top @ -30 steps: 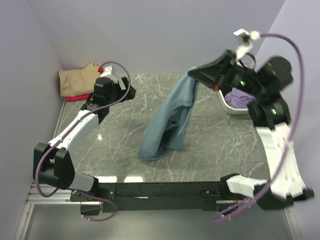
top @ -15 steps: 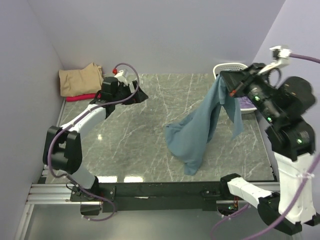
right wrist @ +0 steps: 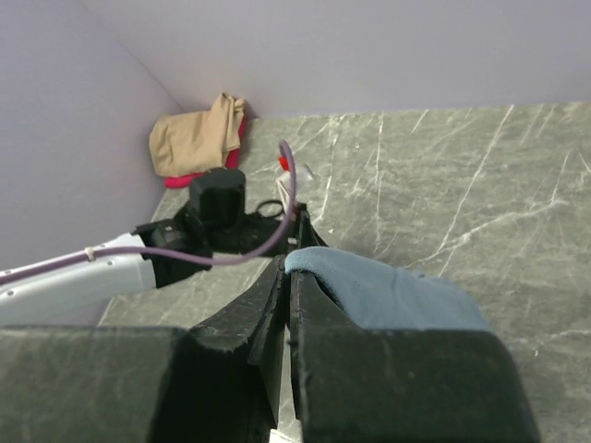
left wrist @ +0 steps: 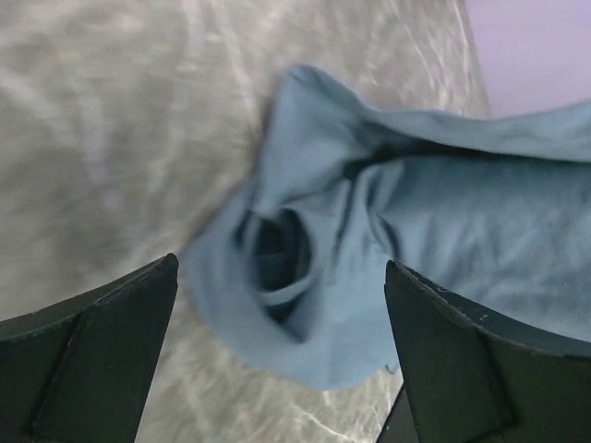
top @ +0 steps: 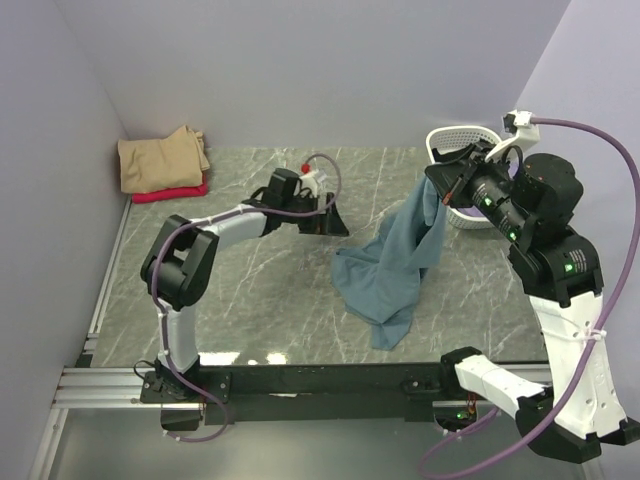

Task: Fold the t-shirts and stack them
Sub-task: Flatten the tshirt out

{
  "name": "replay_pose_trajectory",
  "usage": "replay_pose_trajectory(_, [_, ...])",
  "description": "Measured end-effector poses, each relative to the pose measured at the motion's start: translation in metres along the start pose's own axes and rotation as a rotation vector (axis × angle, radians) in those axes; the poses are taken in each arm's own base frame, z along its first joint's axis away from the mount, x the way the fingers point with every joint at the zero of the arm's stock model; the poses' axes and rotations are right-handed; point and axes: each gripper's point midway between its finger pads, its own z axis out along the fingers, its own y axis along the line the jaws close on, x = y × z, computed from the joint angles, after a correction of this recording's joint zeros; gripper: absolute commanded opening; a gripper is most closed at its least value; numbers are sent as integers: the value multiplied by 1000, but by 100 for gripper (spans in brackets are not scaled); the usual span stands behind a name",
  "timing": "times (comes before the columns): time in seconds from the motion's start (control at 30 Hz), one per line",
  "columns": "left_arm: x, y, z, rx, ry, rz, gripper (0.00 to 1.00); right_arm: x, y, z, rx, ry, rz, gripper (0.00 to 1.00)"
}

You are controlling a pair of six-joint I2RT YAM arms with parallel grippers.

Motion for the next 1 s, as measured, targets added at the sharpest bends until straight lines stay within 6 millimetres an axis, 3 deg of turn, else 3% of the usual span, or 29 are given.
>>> replay_pose_trajectory(0.17, [14,-23,12,36,38,48,100,0,0,0,-4,-7,-1,9])
replay_pose_trajectory(0.53, [39,-20,28,-6,108,85,94,11,-5,8,5,16,2,12])
replay_pose_trajectory(0.63, [53,-17,35,-17,144,83,79,11,-5,8,5,16,1,12])
replay_pose_trajectory(0.67, [56,-16,37,-22,155,82,64,11,-6,8,5,16,1,13])
replay_pose_trajectory(0.73, [63,-14,39,-35,171,84,44,11,-6,9,4,16,1,13])
replay_pose_trajectory(0.77, [63,-14,39,-38,173,82,24,11,-6,9,5,15,1,12])
replay_pose_trajectory(0.83, [64,-14,40,-43,173,84,7,12,-6,10,4,16,1,12])
replay_pose_trajectory(0.87, [62,-13,40,-48,168,86,1,13,-6,10,2,17,1,12])
replay_pose_trajectory(1.0, [48,-11,40,-91,133,110,1,16,-8,12,6,24,-1,12])
